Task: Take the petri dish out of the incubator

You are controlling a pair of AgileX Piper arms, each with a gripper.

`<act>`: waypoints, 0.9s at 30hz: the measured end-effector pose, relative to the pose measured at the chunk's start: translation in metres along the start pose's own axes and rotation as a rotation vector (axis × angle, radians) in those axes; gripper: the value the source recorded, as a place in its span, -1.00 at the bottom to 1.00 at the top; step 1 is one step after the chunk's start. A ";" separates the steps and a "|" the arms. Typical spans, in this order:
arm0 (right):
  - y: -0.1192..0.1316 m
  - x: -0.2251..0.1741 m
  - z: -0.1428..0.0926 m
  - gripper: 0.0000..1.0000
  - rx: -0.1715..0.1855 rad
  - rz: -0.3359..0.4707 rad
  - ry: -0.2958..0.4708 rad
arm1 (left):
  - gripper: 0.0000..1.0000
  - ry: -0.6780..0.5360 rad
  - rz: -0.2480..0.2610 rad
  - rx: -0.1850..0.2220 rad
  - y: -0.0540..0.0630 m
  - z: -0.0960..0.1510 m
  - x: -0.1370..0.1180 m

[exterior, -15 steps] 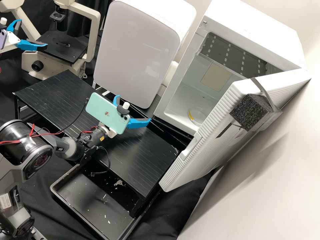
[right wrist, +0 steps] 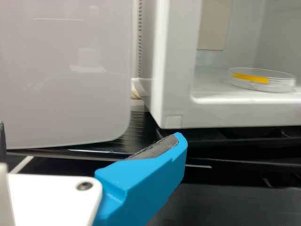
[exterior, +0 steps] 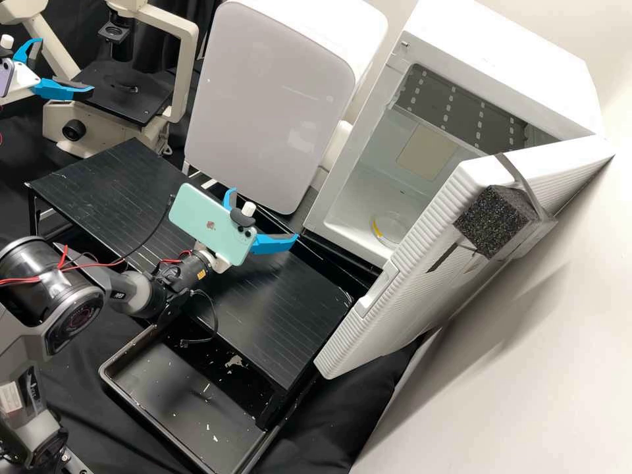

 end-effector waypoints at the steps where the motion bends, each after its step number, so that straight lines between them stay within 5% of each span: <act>1: 0.002 -0.003 0.003 1.00 -0.001 0.008 -0.008 | 1.00 0.000 0.000 0.000 0.000 0.000 0.000; 12: 0.046 -0.028 0.029 1.00 0.029 0.189 -0.031 | 1.00 0.000 0.000 0.000 0.000 0.000 0.000; 27: 0.110 0.014 0.053 1.00 -0.008 0.381 -0.064 | 1.00 0.000 0.000 0.000 0.000 0.000 0.000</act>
